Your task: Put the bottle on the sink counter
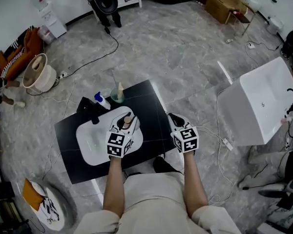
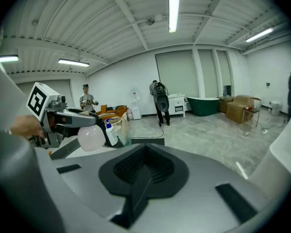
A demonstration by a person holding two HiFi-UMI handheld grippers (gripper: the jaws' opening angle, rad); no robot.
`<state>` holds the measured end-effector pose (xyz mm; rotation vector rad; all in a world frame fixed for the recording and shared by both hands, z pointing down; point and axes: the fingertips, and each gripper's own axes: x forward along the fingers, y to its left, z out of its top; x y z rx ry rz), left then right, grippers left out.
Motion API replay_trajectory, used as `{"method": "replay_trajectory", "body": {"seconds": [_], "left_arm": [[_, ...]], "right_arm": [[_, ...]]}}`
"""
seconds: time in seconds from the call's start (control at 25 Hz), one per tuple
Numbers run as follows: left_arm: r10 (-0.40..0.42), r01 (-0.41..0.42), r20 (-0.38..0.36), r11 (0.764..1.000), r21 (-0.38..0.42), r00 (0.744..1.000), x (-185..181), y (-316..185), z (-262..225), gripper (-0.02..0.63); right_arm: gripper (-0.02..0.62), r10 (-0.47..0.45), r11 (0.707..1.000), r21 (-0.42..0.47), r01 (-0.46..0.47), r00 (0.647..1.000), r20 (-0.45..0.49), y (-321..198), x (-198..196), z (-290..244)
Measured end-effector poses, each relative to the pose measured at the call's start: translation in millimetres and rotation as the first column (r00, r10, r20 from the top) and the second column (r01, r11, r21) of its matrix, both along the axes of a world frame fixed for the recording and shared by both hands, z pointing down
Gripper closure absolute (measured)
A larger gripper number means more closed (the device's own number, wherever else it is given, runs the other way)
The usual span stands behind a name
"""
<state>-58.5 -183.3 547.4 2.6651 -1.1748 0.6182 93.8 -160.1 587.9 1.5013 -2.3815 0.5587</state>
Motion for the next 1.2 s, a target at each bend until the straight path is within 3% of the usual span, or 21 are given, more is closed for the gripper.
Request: {"method": "replay_trajectory", "body": {"seconds": [0.16, 0.28, 0.68, 1.2], "left_arm": [[0.016, -0.017, 0.023, 0.999, 0.028, 1.000, 10.2, -20.0, -3.2, 0.497], [0.029, -0.031, 0.051, 0.999, 0.039, 0.998, 16.8, -29.8, -5.1, 0.497], [0.029, -0.029, 0.063, 1.000, 0.005, 0.998, 23.0, -57.2, 7.8, 0.497], [0.050, -0.050, 0.099, 0.999, -0.006, 0.994, 37.8, -108.1, 21.6, 0.497]], "right_arm": [[0.591, -0.141, 0.989, 0.026, 0.143, 0.989, -0.050, -22.4, -7.8, -8.2], [0.591, -0.190, 0.981, 0.025, 0.191, 0.981, -0.045, -37.0, -10.1, -7.9], [0.591, -0.271, 0.962, 0.016, 0.271, 0.962, -0.038, -72.6, -24.2, 3.2], [0.591, -0.292, 0.956, 0.011, 0.292, 0.956, -0.010, -108.6, -25.8, 10.0]]}}
